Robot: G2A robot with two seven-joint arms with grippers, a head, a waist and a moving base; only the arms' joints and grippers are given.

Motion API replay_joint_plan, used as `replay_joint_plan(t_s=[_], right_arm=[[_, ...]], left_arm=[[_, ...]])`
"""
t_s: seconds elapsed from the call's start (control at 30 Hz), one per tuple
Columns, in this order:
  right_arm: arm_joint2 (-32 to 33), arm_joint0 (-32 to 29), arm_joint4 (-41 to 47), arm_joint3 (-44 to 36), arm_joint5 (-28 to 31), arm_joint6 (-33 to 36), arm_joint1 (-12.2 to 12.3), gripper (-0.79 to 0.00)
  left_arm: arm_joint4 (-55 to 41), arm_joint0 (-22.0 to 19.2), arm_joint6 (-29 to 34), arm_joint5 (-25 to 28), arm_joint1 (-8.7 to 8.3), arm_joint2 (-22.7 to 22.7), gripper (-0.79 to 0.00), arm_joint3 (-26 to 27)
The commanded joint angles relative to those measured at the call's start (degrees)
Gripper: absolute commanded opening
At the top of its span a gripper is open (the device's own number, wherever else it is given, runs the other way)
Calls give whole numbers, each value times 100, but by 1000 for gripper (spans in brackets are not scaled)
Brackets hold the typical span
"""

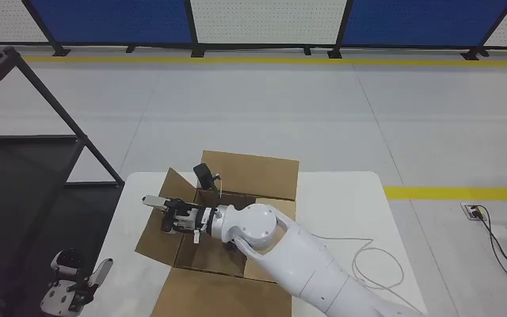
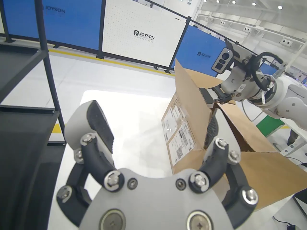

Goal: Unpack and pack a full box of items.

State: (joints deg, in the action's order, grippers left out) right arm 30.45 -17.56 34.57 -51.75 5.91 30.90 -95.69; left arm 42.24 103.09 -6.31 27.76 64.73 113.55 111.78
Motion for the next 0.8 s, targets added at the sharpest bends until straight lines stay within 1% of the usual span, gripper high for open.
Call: replay_joint_plan(t_s=[0.0,0.13,0.2,0.47,0.63,0.77], right_arm=[[28,-44,-73,-27,-1,-37,-26,0],[121,-91,-96,75,77,-35,-83,0],[175,-113,-107,147,132,4,-104,0],[378,-191,-247,279,250,224,-149,0],[512,-245,-394,269,293,345,-149,0],[693,-359,-577,170,442,230,-106,0]], left_arm=[[160,-37,54,-131,9,-101,0,143],[661,-145,143,-571,27,-304,0,331],[838,-194,165,-708,37,-436,0,350],[918,-506,498,-1274,71,-763,0,283],[1008,-687,707,-1449,79,-896,0,217],[1041,-751,756,-1535,90,-964,0,187]])
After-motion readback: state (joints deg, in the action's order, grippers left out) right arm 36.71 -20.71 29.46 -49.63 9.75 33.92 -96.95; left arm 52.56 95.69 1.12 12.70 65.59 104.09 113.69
